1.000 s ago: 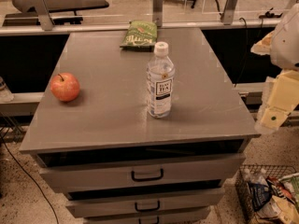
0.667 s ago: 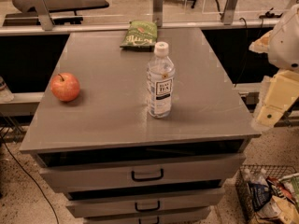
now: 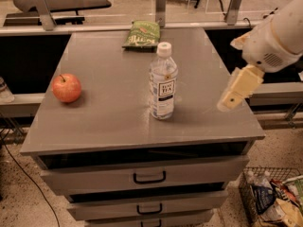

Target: Knock blue plastic bottle over

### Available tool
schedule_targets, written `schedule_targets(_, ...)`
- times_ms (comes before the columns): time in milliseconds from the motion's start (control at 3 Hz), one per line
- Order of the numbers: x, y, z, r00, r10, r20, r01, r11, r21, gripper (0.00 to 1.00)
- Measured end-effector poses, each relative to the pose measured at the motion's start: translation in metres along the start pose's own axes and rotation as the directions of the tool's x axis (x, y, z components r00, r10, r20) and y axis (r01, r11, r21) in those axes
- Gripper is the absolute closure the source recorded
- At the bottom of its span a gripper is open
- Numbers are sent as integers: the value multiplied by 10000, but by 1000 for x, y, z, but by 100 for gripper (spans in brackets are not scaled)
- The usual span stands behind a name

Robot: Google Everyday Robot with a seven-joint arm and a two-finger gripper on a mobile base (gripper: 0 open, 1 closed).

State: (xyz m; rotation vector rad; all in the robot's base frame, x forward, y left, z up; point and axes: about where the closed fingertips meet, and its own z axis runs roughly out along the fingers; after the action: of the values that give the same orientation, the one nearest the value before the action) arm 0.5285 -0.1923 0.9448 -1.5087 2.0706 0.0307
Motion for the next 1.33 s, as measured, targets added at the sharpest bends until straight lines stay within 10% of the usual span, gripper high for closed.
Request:
schedule_targets(333,-41,-12,31,9830,124,1832,-70,9995,-299,0)
schedule_targets(1000,-94,8,83,9082,826,4104,-62,9829,-1840,0)
schedule_targets(1333,-110,21,106,8642,1207,4885,24,9698,-2438,15)
